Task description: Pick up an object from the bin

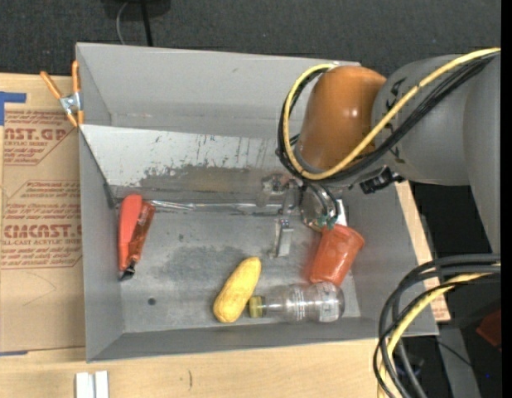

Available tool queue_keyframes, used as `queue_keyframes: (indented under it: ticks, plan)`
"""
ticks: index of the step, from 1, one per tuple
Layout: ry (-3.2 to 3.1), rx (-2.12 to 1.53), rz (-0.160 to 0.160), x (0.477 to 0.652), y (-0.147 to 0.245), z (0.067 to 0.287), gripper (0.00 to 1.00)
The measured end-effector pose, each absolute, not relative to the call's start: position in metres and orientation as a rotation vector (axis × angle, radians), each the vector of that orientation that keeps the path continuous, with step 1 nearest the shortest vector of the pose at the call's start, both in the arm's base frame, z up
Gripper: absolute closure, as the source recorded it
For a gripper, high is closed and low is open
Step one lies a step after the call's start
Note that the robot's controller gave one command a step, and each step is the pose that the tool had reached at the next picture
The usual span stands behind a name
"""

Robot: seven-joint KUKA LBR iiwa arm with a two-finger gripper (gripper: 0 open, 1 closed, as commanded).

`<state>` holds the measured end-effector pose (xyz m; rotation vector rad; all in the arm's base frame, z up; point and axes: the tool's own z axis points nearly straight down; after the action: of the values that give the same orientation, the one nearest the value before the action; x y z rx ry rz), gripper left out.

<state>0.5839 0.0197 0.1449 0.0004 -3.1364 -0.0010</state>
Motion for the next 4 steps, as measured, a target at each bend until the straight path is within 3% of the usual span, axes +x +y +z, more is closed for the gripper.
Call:
queue_keyframes:
  ticks: [1, 2, 3, 4]
  plan:
    - [-3.143, 0.000, -0.001, 0.585, 0.020, 0.150, 0.00]
    - [-3.144, 0.201, 0.002, 0.564, 0.046, 0.116, 0.00]
    - [-3.040, 0.777, -0.003, 0.543, 0.072, 0.091, 0.00]
    - [-3.055, 0.760, 0.000, 0.529, 0.083, 0.106, 0.00]
